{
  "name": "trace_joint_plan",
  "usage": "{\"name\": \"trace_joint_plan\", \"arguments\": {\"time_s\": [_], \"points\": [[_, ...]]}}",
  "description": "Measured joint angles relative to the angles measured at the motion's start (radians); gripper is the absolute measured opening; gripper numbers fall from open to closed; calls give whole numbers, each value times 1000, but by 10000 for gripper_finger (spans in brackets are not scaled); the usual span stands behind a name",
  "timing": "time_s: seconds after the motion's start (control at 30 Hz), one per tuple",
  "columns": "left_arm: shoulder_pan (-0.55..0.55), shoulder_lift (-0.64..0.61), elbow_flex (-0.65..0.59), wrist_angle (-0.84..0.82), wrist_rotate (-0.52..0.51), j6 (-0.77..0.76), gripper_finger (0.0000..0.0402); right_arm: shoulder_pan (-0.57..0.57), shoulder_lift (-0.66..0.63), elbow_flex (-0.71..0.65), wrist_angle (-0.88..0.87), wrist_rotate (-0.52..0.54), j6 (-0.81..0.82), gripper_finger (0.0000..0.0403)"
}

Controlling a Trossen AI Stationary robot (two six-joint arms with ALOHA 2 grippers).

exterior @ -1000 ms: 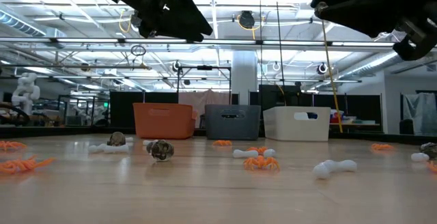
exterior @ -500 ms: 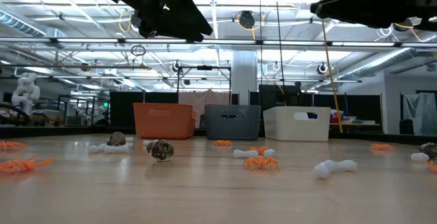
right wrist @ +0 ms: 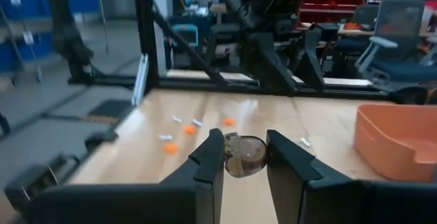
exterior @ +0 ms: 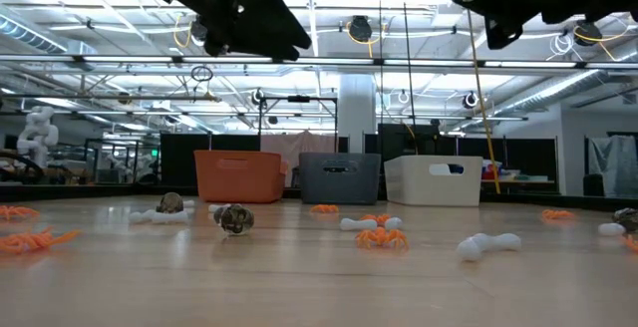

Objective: Sort Halloween decoration
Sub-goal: Put the black skull toy into the black bin

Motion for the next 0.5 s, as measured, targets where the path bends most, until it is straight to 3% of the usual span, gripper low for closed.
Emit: {"name": "trace_joint_plan", "arguments": {"time_s": [0.33,0.5], "points": [[-70,0,0,-3,-25,23,180,-51,8,0,12,4,184,66],[-110,10,0,-1,-82,31,180,-127,17,0,15,93,227,66]]}}
